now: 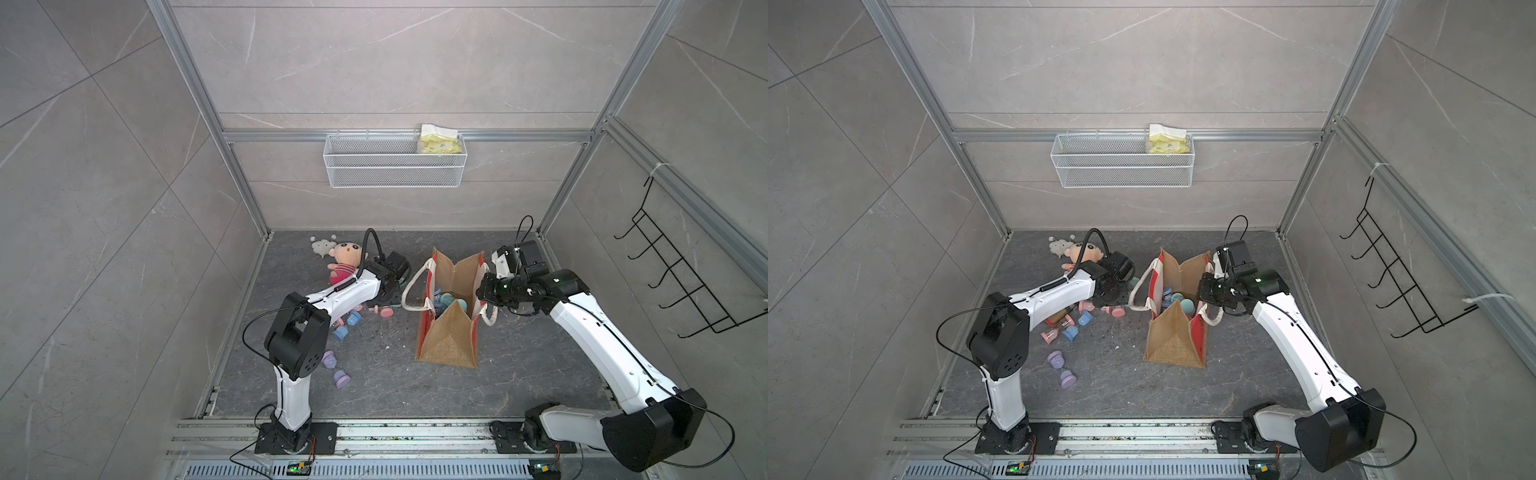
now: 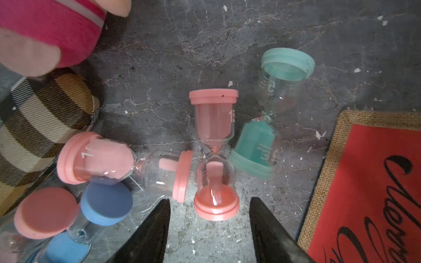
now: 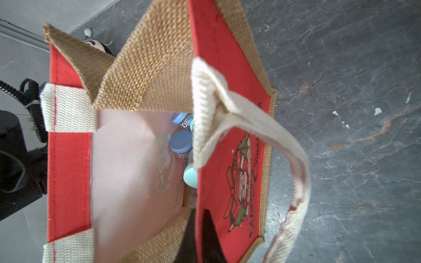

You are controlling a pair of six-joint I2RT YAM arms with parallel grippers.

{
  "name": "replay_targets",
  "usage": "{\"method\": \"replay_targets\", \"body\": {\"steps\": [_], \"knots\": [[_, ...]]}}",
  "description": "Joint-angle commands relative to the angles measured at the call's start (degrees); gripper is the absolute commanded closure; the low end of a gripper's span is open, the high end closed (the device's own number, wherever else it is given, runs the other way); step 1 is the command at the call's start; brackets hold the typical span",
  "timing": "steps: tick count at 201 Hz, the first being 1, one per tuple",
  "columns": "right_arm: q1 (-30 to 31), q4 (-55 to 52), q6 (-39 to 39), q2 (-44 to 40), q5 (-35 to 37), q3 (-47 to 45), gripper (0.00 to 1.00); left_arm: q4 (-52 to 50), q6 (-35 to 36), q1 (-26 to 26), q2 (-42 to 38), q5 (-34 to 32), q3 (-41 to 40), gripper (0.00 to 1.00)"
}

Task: Put the hourglass into the canvas bag
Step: Pick up the hourglass from the center of the board.

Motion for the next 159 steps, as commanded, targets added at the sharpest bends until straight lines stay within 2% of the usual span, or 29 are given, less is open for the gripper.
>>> {"method": "replay_targets", "body": {"steps": [1, 39, 114, 159], "knots": [[-0.5, 1.99, -0.27, -1.63, -1.36, 0.55, 1.0, 2.0, -1.5, 0.2, 0.62, 1.46, 1.19, 0.42], [-1.23, 2.62, -0.07, -1.49, -2.43, -0.17, 1.0, 0.71, -1.14, 0.22, 4.17, 2.11, 3.43, 0.44], [-2.27, 2.58, -0.14, -1.29, -3.48, -0.43, 1.0, 0.81, -2.54, 0.27, 7.07, 4.02, 0.81, 0.5], [-2.8, 2.56, 0.06, -0.83, -4.28, -0.43, 1.0, -0.29, -3.23, 0.2, 5.14, 3.21, -2.41, 0.53]]}}
